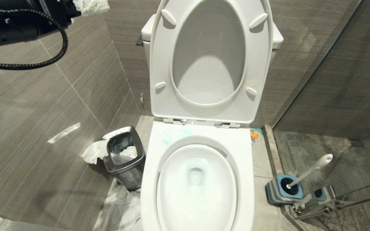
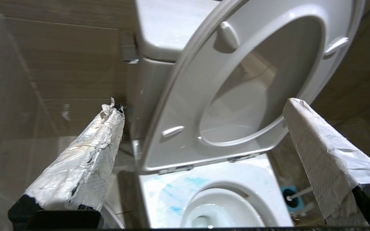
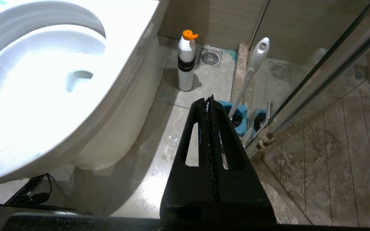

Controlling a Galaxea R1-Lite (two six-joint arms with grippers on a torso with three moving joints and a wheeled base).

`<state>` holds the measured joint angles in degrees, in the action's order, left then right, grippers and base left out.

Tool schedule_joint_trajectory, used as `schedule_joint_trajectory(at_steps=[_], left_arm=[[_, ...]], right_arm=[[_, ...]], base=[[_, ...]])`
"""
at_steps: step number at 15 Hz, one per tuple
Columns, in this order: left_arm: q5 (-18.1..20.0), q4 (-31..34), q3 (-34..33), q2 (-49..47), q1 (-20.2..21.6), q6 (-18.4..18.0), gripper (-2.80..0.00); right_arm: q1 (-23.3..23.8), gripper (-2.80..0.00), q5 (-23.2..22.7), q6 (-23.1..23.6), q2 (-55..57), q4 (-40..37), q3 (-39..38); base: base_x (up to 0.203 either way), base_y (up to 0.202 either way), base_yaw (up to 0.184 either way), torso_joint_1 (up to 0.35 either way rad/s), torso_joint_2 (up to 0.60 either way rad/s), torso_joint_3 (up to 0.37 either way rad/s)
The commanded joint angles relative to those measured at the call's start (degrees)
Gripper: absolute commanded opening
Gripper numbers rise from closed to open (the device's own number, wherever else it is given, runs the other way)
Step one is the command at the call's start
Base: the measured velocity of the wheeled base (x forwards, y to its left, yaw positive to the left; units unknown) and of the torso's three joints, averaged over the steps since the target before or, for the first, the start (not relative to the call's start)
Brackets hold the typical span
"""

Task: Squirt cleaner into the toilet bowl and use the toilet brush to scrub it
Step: Pour in the cleaning agent

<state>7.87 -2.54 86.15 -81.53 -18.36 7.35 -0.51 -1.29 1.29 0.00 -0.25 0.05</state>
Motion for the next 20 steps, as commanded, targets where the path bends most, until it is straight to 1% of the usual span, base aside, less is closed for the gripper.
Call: schedule_joint_trajectory(at_steps=[1,5,7,10,13,15,18,20], left_arm=[[-0.8,-0.1,-1.4,2.8,0.1,-0.6,-2.8],[-2.4,-0.5,-1.2,4.4,-0.1,-1.7,-2.8],[-3.3,-0.4,-1.0,5.6,-1.2,-1.7,-2.8],[-2.8,-0.2,-1.3,9.2,-4.1,-1.5,-2.8],[-2.8,0.0,-2.6,14.1,-4.7,-1.5,-2.8],[-2.7,0.0,-2.8,17.6,-4.5,-2.1,-2.8],[-2.7,0.1,-2.8,22.4,-4.2,-4.1,-2.8],[-1.8,0.0,-2.8,24.2,0.0,-4.1,-2.8]], right_arm=[[0.0,-2.8,0.0,0.0,0.0,0.0,0.0],[0.0,-2.8,0.0,0.0,0.0,0.0,0.0],[0.0,-2.8,0.0,0.0,0.0,0.0,0.0],[0.0,-2.8,0.0,0.0,0.0,0.0,0.0],[0.0,-2.8,0.0,0.0,0.0,0.0,0.0],[0.0,-2.8,0.0,0.0,0.0,0.0,0.0],[0.0,-2.8,0.0,0.0,0.0,0.0,0.0],[0.0,-2.8,0.0,0.0,0.0,0.0,0.0]], base=[[0.0,0.0,0.0,0.0,0.0,0.0],[0.0,0.0,0.0,0.0,0.0,0.0],[0.0,0.0,0.0,0.0,0.0,0.0],[0.0,0.0,0.0,0.0,0.0,0.0],[0.0,0.0,0.0,0.0,0.0,0.0],[0.0,0.0,0.0,0.0,0.0,0.0],[0.0,0.0,0.0,0.0,0.0,0.0],[0.0,0.0,0.0,0.0,0.0,0.0]])
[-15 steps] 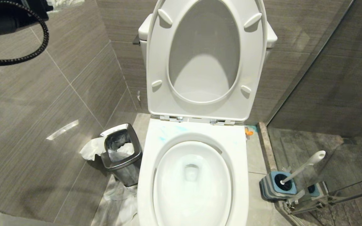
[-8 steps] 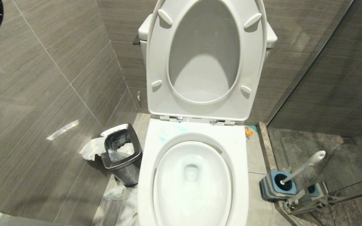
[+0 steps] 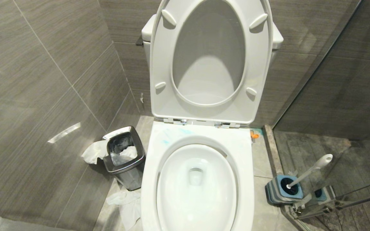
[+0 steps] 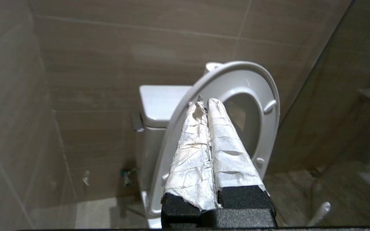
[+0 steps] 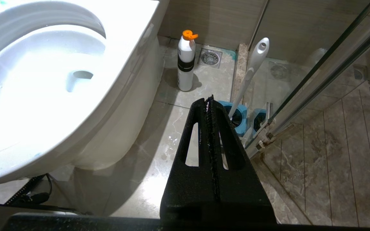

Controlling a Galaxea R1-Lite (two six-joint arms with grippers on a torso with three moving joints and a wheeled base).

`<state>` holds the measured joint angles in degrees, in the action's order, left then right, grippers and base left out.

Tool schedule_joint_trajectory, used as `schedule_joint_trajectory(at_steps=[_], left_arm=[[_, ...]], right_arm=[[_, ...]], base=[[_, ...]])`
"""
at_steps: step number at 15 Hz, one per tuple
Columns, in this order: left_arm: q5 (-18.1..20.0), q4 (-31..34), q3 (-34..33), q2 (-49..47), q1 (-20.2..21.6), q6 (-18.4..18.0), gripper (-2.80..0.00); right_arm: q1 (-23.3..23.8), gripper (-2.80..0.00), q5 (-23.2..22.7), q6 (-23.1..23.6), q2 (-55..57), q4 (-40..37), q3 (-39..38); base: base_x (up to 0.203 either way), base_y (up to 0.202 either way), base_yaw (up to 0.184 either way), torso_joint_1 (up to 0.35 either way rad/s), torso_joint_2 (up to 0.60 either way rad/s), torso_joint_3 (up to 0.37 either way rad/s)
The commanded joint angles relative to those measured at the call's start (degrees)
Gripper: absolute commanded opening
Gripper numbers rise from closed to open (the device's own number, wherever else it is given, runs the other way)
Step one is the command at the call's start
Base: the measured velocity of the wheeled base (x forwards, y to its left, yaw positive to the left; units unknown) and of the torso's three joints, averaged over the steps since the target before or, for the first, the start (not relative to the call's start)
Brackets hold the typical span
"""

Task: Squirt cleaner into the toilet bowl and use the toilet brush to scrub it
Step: Pour in the cleaning agent

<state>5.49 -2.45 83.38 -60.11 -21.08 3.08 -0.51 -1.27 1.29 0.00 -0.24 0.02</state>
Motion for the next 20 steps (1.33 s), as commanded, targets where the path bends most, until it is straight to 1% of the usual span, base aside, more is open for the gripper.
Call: schedule_joint_trajectory(at_steps=[1,3,4,5,7,9,12,17,20], left_arm=[[2.5,0.0,-0.1,3.6,5.9,0.5,-2.8],[8.6,1.7,-1.3,6.6,12.8,1.6,-2.8],[11.4,4.0,-3.0,9.5,15.1,2.0,-2.8],[13.5,6.7,-5.2,12.6,16.8,2.2,-2.8],[15.6,10.7,-9.9,18.5,19.1,2.3,-2.8],[16.1,12.8,-13.2,23.1,21.1,2.4,-2.8],[16.0,15.9,-17.2,28.9,21.6,2.4,-2.8],[15.6,16.3,-27.3,39.2,20.8,1.6,-2.8],[13.9,16.3,-32.3,44.3,20.7,1.2,-2.8]], right_arm=[[0.0,-2.8,0.0,0.0,0.0,0.0,0.0],[0.0,-2.8,0.0,0.0,0.0,0.0,0.1],[0.0,-2.8,0.0,0.0,0.0,0.0,0.1],[0.0,-2.8,0.0,0.0,0.0,0.0,0.1],[0.0,-2.8,0.0,0.0,0.0,0.0,0.0],[-0.1,-2.8,0.0,0.0,0.0,0.0,0.0],[0.0,-2.8,0.0,0.0,0.0,0.0,0.0],[0.0,-2.8,0.0,0.0,0.0,0.0,0.0],[0.0,-2.8,0.0,0.0,0.0,0.0,0.1]], base=[[0.0,0.0,0.0,0.0,0.0,0.0],[0.0,0.0,0.0,0.0,0.0,0.0],[0.0,0.0,0.0,0.0,0.0,0.0],[0.0,0.0,0.0,0.0,0.0,0.0],[0.0,0.0,0.0,0.0,0.0,0.0],[0.0,0.0,0.0,0.0,0.0,0.0],[0.0,0.0,0.0,0.0,0.0,0.0],[0.0,0.0,0.0,0.0,0.0,0.0],[0.0,0.0,0.0,0.0,0.0,0.0]])
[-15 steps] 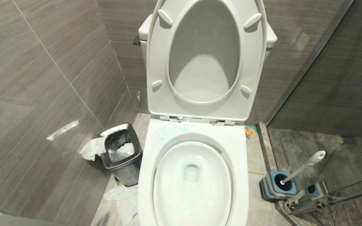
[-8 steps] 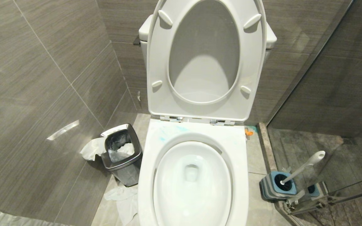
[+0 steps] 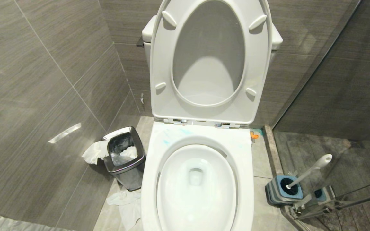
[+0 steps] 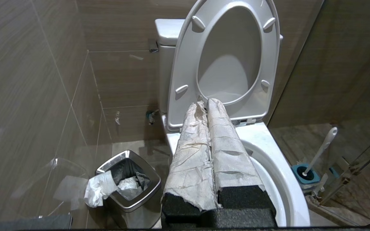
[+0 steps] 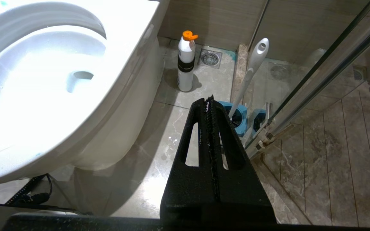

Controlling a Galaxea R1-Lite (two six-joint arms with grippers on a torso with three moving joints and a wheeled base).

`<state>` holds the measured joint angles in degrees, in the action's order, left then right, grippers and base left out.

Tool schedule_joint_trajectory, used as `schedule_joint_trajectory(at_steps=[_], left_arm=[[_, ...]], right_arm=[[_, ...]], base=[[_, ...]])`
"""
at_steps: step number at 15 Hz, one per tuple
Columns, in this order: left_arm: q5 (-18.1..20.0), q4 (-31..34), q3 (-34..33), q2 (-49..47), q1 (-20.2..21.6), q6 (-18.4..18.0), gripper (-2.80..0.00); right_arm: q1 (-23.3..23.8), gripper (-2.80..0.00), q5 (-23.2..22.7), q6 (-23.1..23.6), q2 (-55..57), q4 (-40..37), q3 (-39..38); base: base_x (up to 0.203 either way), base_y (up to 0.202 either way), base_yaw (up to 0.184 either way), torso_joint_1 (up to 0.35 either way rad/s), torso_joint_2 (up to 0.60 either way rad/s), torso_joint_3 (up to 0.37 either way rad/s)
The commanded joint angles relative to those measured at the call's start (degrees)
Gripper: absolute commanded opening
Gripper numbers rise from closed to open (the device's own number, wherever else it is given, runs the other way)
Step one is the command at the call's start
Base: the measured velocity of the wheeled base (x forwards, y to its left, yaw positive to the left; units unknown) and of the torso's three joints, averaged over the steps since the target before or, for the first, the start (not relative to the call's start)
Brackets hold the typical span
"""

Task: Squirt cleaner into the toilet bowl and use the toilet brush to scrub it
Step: Pour in the cleaning agent

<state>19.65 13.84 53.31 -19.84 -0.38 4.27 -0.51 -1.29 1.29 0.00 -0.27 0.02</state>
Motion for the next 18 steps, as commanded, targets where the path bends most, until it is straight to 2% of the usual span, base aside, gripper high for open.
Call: schedule_joint_trajectory(at_steps=[1,5,9,11,16,18], left_arm=[[-0.4,0.1,-3.2,4.9,0.1,0.0,-2.8],[-0.9,0.1,-8.7,10.1,0.8,-0.5,-2.8],[-3.7,2.4,-14.2,18.3,0.5,-1.2,-2.8],[-7.1,5.4,-15.7,19.8,0.5,-1.8,-2.8],[-11.8,3.9,-24.0,19.8,0.5,-3.2,-2.8],[-13.4,-0.4,-29.2,19.8,0.5,-4.7,-2.8]], right_arm=[[0.0,-2.8,0.0,0.0,0.0,0.0,0.1],[0.0,-2.8,0.0,0.0,0.0,0.0,0.0],[0.0,-2.8,0.0,0.0,0.0,0.0,0.0],[0.0,-2.8,0.0,0.0,0.0,0.0,0.0],[0.0,-2.8,0.0,0.0,0.0,0.0,0.0],[0.0,-2.8,0.0,0.0,0.0,0.0,0.1]], base=[[0.0,0.0,0.0,0.0,0.0,0.0],[0.0,0.0,0.0,0.0,0.0,0.0],[0.0,0.0,0.0,0.0,0.0,0.0],[0.0,0.0,0.0,0.0,0.0,0.0],[0.0,0.0,0.0,0.0,0.0,0.0],[0.0,0.0,0.0,0.0,0.0,0.0]])
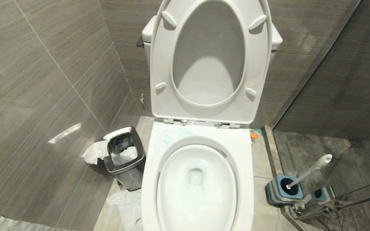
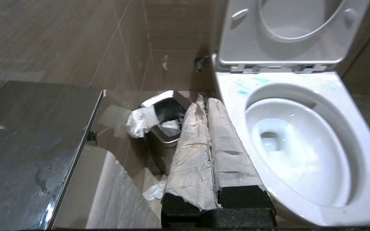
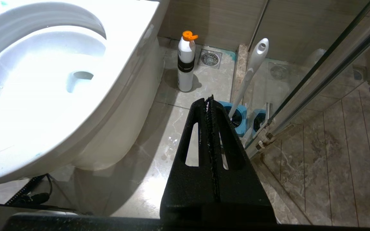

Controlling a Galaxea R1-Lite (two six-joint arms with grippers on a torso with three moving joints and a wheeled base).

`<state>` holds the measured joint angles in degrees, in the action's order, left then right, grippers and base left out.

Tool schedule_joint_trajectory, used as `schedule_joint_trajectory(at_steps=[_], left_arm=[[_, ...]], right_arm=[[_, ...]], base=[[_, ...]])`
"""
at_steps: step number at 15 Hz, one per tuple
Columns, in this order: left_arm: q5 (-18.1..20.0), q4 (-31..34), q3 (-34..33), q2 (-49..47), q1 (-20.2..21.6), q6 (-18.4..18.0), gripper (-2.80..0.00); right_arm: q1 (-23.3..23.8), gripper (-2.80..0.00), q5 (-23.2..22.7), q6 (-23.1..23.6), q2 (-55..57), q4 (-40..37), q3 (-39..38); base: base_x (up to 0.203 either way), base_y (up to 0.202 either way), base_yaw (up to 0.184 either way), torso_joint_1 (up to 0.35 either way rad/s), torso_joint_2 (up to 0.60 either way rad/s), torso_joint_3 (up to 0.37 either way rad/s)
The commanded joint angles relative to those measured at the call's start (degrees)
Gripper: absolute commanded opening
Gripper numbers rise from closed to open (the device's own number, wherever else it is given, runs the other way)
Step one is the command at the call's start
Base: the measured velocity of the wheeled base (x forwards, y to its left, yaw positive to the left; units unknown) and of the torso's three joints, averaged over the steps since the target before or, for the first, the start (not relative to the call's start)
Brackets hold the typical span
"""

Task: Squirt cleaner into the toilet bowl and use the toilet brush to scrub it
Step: Pour in the cleaning agent

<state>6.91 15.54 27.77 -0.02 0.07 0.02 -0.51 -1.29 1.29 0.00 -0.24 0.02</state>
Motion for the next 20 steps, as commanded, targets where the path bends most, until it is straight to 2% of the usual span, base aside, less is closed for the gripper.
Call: schedule_joint_trajectory(at_steps=[1,5,9,11,16,20], left_arm=[[-2.0,-5.0,-6.9,0.0,0.0,-1.2,-2.8],[-5.1,-16.3,-19.2,0.0,0.0,-3.3,-2.8],[-6.7,-24.7,-26.9,0.0,0.0,-4.8,-2.8],[-6.8,-24.2,-27.9,0.0,0.0,-6.0,-2.8],[-5.7,-17.7,-27.9,0.0,0.0,-7.9,-2.8],[-4.5,-14.6,-27.9,0.0,0.0,-7.6,-2.8]], right_arm=[[0.0,-2.8,0.0,0.0,0.0,0.0,0.0],[0.0,-2.8,0.0,0.0,0.0,0.0,0.1],[0.0,-2.8,0.0,0.0,0.0,0.0,0.0],[0.0,-2.8,0.0,0.0,0.0,0.0,0.0],[0.0,-2.8,0.0,0.0,0.0,0.0,0.0],[0.0,-2.8,0.0,0.0,0.0,0.0,0.1]], base=[[0.0,0.0,0.0,0.0,0.0,0.0],[0.0,0.0,0.0,0.0,0.0,0.0],[0.0,0.0,0.0,0.0,0.0,0.0],[0.0,0.0,0.0,0.0,0.0,0.0],[0.0,0.0,0.0,0.0,0.0,0.0],[0.0,0.0,0.0,0.0,0.0,0.0]])
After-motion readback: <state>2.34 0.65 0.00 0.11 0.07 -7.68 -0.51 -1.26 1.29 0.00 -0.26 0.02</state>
